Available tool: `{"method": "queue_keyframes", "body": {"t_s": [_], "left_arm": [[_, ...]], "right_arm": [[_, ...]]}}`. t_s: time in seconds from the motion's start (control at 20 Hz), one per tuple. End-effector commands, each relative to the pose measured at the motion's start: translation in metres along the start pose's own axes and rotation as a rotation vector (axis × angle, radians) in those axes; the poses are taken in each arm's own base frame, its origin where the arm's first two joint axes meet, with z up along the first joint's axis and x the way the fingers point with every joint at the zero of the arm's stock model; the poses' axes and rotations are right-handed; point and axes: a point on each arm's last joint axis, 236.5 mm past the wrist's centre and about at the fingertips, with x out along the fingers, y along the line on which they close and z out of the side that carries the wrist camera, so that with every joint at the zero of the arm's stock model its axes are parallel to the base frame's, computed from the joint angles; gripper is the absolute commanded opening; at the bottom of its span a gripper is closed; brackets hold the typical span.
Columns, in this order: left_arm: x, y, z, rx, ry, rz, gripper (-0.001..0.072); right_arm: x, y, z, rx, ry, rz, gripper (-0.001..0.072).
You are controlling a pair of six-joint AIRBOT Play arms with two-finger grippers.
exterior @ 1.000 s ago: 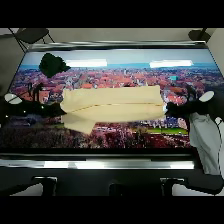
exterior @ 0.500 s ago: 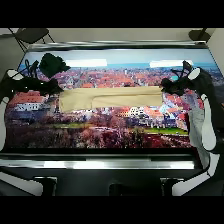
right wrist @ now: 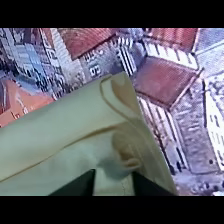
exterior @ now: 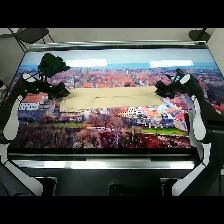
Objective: Fold the shirts.
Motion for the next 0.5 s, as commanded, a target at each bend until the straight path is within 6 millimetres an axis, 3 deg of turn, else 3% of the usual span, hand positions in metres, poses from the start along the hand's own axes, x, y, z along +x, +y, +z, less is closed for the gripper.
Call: {"method": "queue_keyframes", "body": {"t_s": [0.0, 0.1, 0.2, 0.25, 0.3, 0.45], "left_arm": [[-0.002, -0.001, -0.007, 0.000, 0.043, -0.012, 0.0630], [-0.017, -0.002, -0.013, 0.006, 0.081, -0.022, 0.0630], [-0.035, -0.006, -0.017, 0.014, 0.096, -0.029, 0.0612], [-0.044, -0.011, -0.019, 0.020, 0.099, -0.036, 0.0612], [-0.051, -0.019, -0.021, 0.027, 0.098, -0.051, 0.0611], [-0.074, -0.053, -0.019, 0.064, 0.065, -0.128, 0.0611]], "right_arm": [[-0.009, 0.003, -0.002, -0.017, 0.020, 0.018, 0.0547], [-0.031, -0.009, 0.010, -0.046, -0.004, 0.012, 0.0636], [-0.042, -0.035, 0.017, 0.052, 0.000, 0.016, 0.0639], [-0.041, -0.043, 0.015, 0.100, 0.021, 0.033, 0.0646], [-0.037, -0.046, 0.009, 0.139, 0.057, 0.060, 0.0698], [-0.011, -0.041, -0.019, 0.201, 0.173, 0.117, 0.0698]]}}
